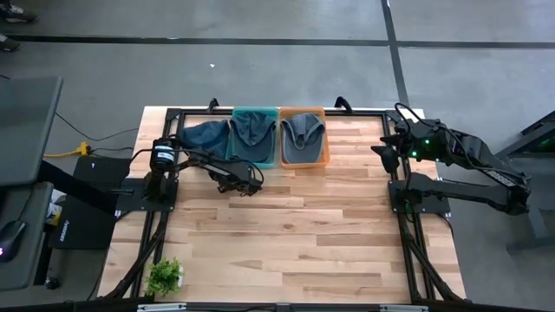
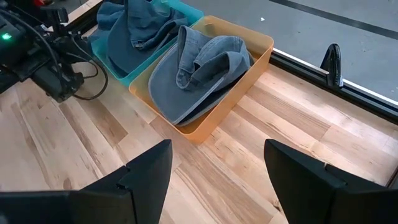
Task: Pick & Place hat
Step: Put the blue cap into the green bin
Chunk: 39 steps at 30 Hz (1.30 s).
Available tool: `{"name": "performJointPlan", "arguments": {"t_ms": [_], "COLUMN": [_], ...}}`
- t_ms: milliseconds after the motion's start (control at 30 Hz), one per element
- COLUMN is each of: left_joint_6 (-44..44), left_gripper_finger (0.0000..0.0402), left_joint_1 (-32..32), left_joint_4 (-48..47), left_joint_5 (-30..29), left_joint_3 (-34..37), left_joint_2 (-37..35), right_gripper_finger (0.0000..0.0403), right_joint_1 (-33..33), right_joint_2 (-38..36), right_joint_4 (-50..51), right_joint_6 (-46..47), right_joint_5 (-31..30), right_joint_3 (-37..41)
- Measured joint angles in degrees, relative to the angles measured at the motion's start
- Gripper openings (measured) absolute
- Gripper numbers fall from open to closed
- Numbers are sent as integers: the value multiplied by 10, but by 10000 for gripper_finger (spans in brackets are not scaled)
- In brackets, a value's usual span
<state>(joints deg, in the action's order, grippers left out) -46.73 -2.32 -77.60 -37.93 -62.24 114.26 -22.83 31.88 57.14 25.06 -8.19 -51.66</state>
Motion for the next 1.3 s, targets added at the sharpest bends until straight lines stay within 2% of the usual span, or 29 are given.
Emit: {"name": "performJointPlan", "arguments": {"t_ms": [267, 467, 800, 1300], "left_joint_6": [-5, -55, -61, -48], "left_gripper_finger": [3, 2, 2, 1], "left_joint_1": [34, 43, 43, 34], "left_joint_4": [-39, -116, -124, -124], "left_joint_5": [3, -1, 31, 29], "left_joint_3": [-61, -90, -93, -94], "left_joint_2": [-1, -2, -3, -43], "right_gripper_finger": [249, 249, 249, 249], "right_joint_1": [0, 0, 0, 0], "right_joint_2": [0, 0, 0, 0], "right_joint_4": [0, 0, 0, 0], "right_joint_6": [-5, -10, -11, -24], "right_joint_5": [0, 5, 32, 37], "right_joint_3": [0, 0, 0, 0]}}
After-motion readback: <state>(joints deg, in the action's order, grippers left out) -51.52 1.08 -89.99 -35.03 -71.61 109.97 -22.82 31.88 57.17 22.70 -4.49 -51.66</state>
